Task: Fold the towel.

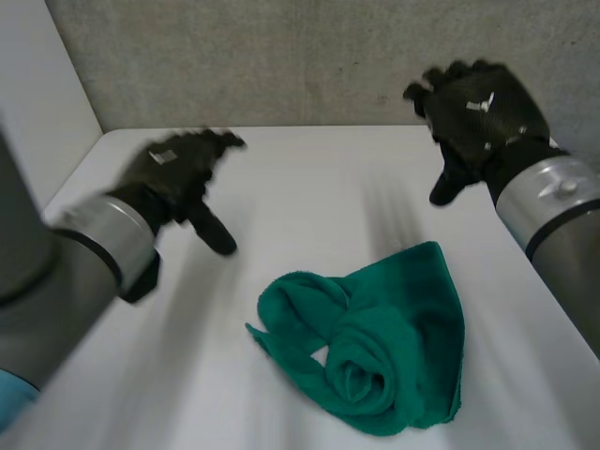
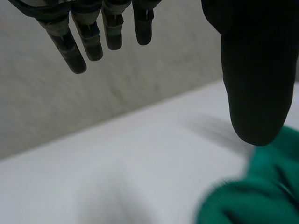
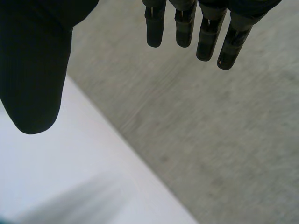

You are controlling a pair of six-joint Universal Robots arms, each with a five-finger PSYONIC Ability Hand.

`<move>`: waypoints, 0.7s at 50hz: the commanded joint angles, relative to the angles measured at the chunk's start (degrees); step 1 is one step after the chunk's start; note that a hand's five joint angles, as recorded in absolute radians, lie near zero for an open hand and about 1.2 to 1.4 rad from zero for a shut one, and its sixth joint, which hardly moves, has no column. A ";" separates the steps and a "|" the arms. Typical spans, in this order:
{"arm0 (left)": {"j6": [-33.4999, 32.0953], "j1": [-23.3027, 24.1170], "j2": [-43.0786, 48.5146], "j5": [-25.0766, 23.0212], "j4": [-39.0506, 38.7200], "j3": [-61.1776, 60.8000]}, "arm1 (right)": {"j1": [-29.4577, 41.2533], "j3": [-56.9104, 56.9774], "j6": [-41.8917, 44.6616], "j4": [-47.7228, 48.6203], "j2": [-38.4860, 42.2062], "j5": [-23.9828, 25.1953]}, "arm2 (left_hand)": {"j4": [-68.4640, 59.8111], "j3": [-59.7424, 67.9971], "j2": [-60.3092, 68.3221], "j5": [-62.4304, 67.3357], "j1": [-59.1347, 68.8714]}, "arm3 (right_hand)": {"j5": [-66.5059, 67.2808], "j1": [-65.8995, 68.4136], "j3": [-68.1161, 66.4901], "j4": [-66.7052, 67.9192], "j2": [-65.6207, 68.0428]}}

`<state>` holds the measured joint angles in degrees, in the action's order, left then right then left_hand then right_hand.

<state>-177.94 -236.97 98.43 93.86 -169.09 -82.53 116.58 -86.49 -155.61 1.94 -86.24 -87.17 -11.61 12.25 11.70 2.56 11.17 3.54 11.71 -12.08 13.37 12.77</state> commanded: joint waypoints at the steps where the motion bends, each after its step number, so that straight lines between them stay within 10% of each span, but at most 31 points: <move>1: -3.29 6.69 6.95 0.44 1.13 -4.04 | -0.74 -5.52 2.15 -8.35 1.07 2.70 | 0.05 -0.69 -0.14 -1.00 0.39 | -3.54 -1.71 2.08 -3.37 -2.77; 15: -3.64 11.61 17.59 0.36 -4.67 -9.76 | -15.67 -24.76 4.18 -1.77 0.99 18.79 | -16.94 16.30 16.85 15.99 17.38 | -3.54 -1.71 2.08 -3.37 -2.77; 21: -3.55 11.79 18.73 3.43 -10.28 -9.58 | -18.06 -29.52 3.91 2.37 0.99 18.70 | -68.31 67.67 68.23 67.36 68.75 | -3.54 -1.71 2.08 -3.37 -2.77; 35: -3.81 8.72 6.17 9.23 -19.52 -5.19 | -18.06 -28.47 -3.37 0.62 0.20 18.44 | -68.39 67.75 68.30 67.44 68.83 | -3.54 -1.71 2.08 -3.37 -2.77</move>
<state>-181.67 -225.81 109.36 102.93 -187.95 -90.52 98.37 -116.55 -153.43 4.57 -85.51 -68.75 -68.13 67.80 68.31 55.40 64.15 3.54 11.71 -12.08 13.37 12.77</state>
